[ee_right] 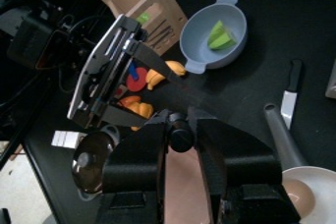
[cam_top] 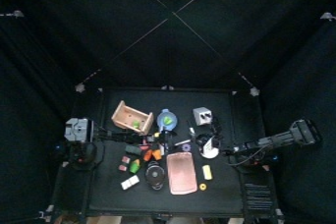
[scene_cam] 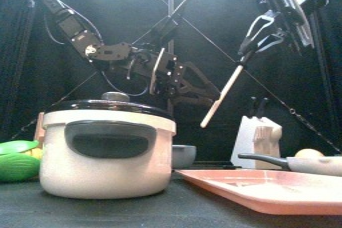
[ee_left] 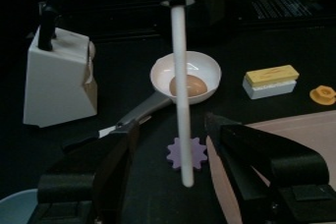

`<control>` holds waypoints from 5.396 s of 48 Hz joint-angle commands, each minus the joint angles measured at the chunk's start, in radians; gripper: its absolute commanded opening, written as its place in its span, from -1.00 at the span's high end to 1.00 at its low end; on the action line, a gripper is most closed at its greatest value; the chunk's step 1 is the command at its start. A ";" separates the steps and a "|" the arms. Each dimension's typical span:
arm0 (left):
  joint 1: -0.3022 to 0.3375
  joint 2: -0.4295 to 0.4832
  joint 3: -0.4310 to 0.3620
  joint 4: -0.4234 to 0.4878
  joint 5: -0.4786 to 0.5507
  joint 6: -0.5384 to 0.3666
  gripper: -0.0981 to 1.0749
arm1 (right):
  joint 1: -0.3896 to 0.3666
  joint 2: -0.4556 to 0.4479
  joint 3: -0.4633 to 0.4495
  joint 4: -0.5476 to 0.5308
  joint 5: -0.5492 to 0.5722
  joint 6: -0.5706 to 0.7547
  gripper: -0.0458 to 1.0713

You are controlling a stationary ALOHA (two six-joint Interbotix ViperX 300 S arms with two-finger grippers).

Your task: Place sharpener back in holder

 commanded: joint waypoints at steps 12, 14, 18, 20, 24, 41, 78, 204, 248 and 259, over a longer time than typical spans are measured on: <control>-0.020 -0.114 0.078 -0.003 -0.057 -0.002 -0.73 | 0.008 -0.175 0.002 0.000 0.163 -0.103 0.01; -0.021 -0.115 0.092 -0.003 -0.066 -0.005 -0.73 | 0.008 -0.189 -0.008 0.015 0.184 -0.138 0.01; -0.023 -0.114 0.107 -0.011 -0.081 -0.005 -0.73 | 0.008 -0.201 -0.034 0.046 0.239 -0.221 0.01; -0.026 -0.110 0.115 -0.025 -0.087 -0.005 -0.73 | 0.008 -0.201 -0.051 0.061 0.272 -0.265 0.01; -0.031 -0.109 0.120 -0.048 -0.092 -0.003 -0.73 | 0.008 -0.202 -0.077 0.077 0.313 -0.319 0.01; -0.049 -0.110 0.147 -0.077 -0.092 -0.002 -0.73 | 0.067 -0.247 -0.135 0.115 0.469 -0.382 0.01; -0.049 -0.106 0.146 -0.083 -0.092 0.002 -0.73 | 0.112 -0.262 -0.150 0.120 0.769 -0.486 0.01; -0.080 -0.095 0.164 -0.161 -0.270 -0.005 -0.73 | -0.018 -0.201 -0.038 -0.003 0.649 -0.471 0.01; -0.078 -0.084 0.164 -0.161 -0.272 -0.006 -0.73 | -0.118 -0.169 0.017 0.005 0.509 -0.440 0.00; -0.080 -0.084 0.164 -0.161 -0.270 -0.006 -0.73 | -0.133 -0.160 0.029 0.012 0.494 -0.440 0.00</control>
